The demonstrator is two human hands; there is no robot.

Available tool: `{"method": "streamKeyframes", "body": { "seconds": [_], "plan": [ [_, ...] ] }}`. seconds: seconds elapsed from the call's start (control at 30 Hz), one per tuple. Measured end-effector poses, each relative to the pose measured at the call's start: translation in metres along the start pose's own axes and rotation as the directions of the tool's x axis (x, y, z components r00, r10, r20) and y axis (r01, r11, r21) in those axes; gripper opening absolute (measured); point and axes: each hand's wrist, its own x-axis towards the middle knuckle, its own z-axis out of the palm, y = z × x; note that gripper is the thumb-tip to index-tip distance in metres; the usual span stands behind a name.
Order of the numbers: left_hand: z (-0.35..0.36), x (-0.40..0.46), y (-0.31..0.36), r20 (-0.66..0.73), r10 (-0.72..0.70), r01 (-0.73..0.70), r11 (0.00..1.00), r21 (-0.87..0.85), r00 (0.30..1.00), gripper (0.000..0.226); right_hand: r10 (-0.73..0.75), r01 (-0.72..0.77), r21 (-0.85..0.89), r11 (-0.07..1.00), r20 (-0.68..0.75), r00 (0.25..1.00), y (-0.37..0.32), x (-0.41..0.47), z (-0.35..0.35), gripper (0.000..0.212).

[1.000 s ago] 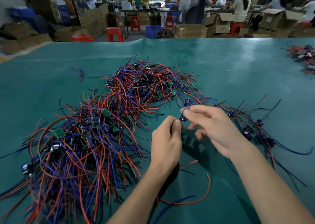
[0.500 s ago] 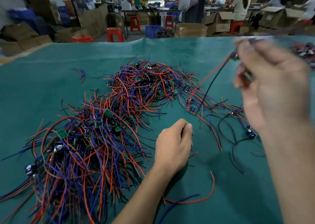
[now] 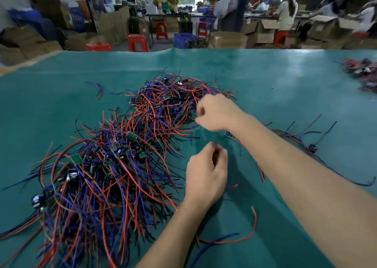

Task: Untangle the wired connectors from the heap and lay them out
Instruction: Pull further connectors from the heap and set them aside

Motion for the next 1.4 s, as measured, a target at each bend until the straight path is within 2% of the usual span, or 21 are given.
{"method": "streamKeyframes", "body": {
  "seconds": [0.03,0.07,0.13,0.2,0.27,0.37,0.43,0.5,0.6,0.7,0.8,0.87,0.93,0.97,1.03,1.13,1.2,1.3,1.37,1.4],
  "plan": [
    [0.000,0.000,0.000,-0.014,0.002,-0.002,1.000,-0.004,1.000,0.020,0.198,-0.185,-0.173,0.967,0.062,0.978,0.038,-0.054,0.001,0.031],
    [0.000,0.000,0.001,-0.027,0.005,-0.005,1.000,-0.008,1.000,0.017,0.259,-0.236,-0.254,0.938,0.063,0.964,0.043,-0.068,0.019,0.031],
    [0.000,0.000,0.001,-0.038,0.002,-0.002,1.000,-0.018,0.999,0.012,0.321,-0.298,-0.186,0.936,0.109,0.941,0.067,-0.081,0.042,0.028],
    [0.000,0.001,0.002,-0.048,-0.013,0.011,0.999,-0.030,0.999,0.009,0.266,-0.261,-0.100,0.960,0.036,0.963,0.070,-0.067,0.044,0.017],
    [0.000,0.001,0.002,-0.061,-0.035,0.033,0.999,-0.043,0.998,0.007,0.291,-0.291,-0.017,0.957,-0.016,0.957,0.082,-0.073,0.050,0.020],
    [-0.001,0.001,0.002,-0.062,-0.064,0.060,0.996,-0.070,0.996,0.006,0.273,-0.256,0.177,0.950,-0.077,0.959,0.089,-0.073,0.034,0.023],
    [-0.001,0.001,0.002,-0.055,-0.060,0.055,0.994,-0.097,0.997,0.012,0.335,-0.242,0.439,0.865,-0.147,0.931,0.087,-0.074,0.016,0.022],
    [-0.002,0.000,0.004,-0.049,-0.061,0.053,0.988,-0.146,0.997,0.025,0.366,-0.159,0.624,0.765,-0.218,0.905,0.082,-0.080,0.004,0.021],
    [-0.003,-0.002,0.006,-0.009,-0.055,0.053,0.982,-0.183,0.998,0.039,0.320,-0.085,0.645,0.759,-0.256,0.912,0.063,-0.092,0.005,0.016],
    [-0.002,0.000,0.003,-0.025,-0.041,0.037,0.989,-0.140,0.999,0.030,0.278,-0.070,0.663,0.745,-0.214,0.936,0.047,-0.105,0.023,0.015],
    [-0.001,0.003,-0.001,-0.070,-0.053,0.045,0.992,-0.114,0.996,0.024,0.277,-0.014,0.796,0.606,-0.194,0.941,0.046,-0.121,0.044,0.025],
    [0.000,0.003,-0.004,-0.078,-0.068,0.057,0.989,-0.140,0.995,0.023,0.361,0.065,0.887,0.457,-0.252,0.898,0.050,-0.130,0.054,0.029],
    [0.001,0.002,-0.006,-0.084,-0.059,0.049,0.991,-0.125,0.995,0.026,0.468,0.091,0.922,0.376,-0.274,0.840,0.056,-0.137,0.058,0.020],
    [0.001,0.001,-0.006,-0.086,-0.048,0.039,0.993,-0.110,0.995,0.028,0.490,0.066,0.923,0.379,-0.261,0.832,0.059,-0.139,0.058,0.017],
    [0.001,-0.001,-0.004,-0.093,-0.032,0.024,0.996,-0.092,0.995,0.032,0.470,-0.052,0.922,0.384,-0.147,0.871,0.063,-0.139,0.058,0.009],
    [-0.001,-0.001,-0.002,-0.085,-0.008,0.001,0.997,-0.081,0.996,0.040,0.373,-0.233,0.910,0.343,0.096,0.923,0.059,-0.140,0.062,0.023],
    [-0.003,-0.002,0.000,-0.039,0.009,-0.012,0.995,-0.095,0.999,0.041,0.333,-0.248,0.939,0.239,0.161,0.929,0.056,-0.140,0.064,0.028],
    [-0.004,-0.002,0.002,0.029,-0.009,0.014,0.985,-0.170,1.000,0.036,0.297,-0.221,0.970,0.104,0.182,0.937,0.057,-0.140,0.059,0.017],
    [-0.004,-0.002,0.002,0.048,0.000,0.006,0.991,-0.130,0.999,0.037,0.288,-0.198,0.980,0.011,0.187,0.939,0.063,-0.141,0.054,0.018],
    [-0.003,-0.002,0.002,0.049,0.011,-0.006,0.996,-0.093,0.999,0.038,0.287,-0.190,0.982,0.011,0.179,0.941,0.066,-0.142,0.053,0.019]
  ]
}}
